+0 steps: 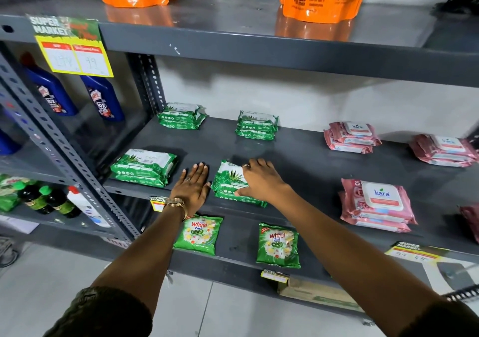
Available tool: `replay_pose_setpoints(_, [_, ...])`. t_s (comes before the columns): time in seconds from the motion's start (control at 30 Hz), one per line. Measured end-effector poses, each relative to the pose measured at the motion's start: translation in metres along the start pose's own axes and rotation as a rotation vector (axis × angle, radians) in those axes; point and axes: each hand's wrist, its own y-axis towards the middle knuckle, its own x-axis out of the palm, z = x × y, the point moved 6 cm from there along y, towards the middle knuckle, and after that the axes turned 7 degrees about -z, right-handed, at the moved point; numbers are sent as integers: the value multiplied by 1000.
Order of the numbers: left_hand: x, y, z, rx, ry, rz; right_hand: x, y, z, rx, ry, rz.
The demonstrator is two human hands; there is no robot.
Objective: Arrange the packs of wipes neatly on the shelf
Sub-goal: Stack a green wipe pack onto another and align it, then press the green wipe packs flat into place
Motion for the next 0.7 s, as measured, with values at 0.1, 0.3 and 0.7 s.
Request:
replay_pose_setpoints(0.1, [-1,-1,0,9,-10,19,1,0,0,18,5,-4])
replay_pose_setpoints(0.3, [-1,0,0,16,-54,-47,2,-3,2,5,18,-48])
replay_pose_setpoints(0.7, [-71,-16,5,-300,-862,430,4,-42,36,125,188,136])
